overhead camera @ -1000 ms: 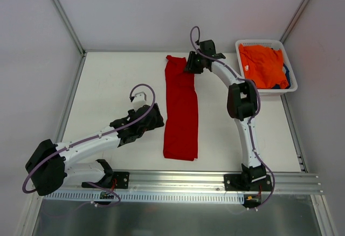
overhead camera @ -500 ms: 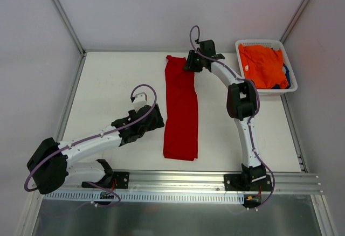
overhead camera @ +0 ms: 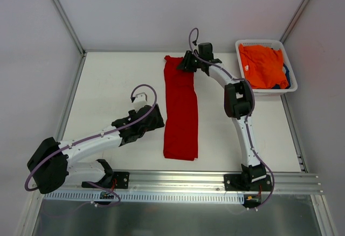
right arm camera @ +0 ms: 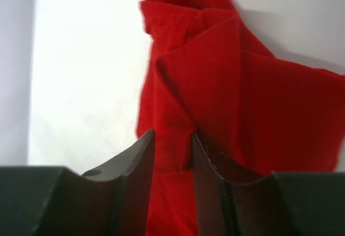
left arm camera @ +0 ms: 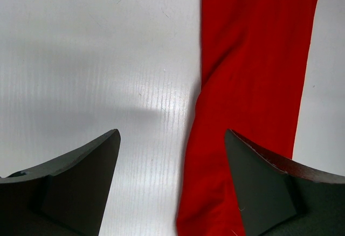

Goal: Fold and stack the t-shirts
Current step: Fold the tshirt

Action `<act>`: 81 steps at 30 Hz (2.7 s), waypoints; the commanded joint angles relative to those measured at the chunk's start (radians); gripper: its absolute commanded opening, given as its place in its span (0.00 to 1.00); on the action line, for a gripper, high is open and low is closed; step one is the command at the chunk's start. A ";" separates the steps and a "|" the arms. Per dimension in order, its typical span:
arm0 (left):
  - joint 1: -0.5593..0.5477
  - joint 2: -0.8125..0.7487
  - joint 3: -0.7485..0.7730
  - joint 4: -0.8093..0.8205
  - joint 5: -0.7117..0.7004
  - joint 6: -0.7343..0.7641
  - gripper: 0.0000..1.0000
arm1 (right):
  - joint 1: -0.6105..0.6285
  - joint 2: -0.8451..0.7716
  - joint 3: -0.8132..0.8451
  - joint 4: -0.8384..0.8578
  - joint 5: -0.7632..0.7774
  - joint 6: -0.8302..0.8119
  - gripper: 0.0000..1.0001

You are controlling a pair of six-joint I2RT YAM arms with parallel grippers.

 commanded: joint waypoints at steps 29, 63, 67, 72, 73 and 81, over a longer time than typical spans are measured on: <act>0.011 -0.006 -0.002 0.008 0.000 -0.018 0.79 | 0.030 -0.234 -0.209 0.084 -0.049 -0.052 0.41; 0.011 0.078 0.016 0.008 0.032 -0.045 0.79 | -0.042 -0.534 -0.494 -0.195 0.419 -0.125 0.44; 0.011 0.149 0.027 0.018 0.088 -0.091 0.79 | -0.010 -0.659 -0.638 -0.195 0.434 -0.125 0.44; 0.008 0.207 0.007 0.063 0.162 -0.110 0.78 | 0.058 -0.800 -0.827 -0.201 0.462 -0.125 0.45; 0.008 0.207 0.001 0.068 0.167 -0.113 0.78 | 0.067 -0.841 -0.853 -0.201 0.462 -0.119 0.45; -0.013 0.132 -0.070 0.072 0.200 -0.140 0.78 | 0.170 -1.039 -1.134 -0.163 0.519 -0.049 0.46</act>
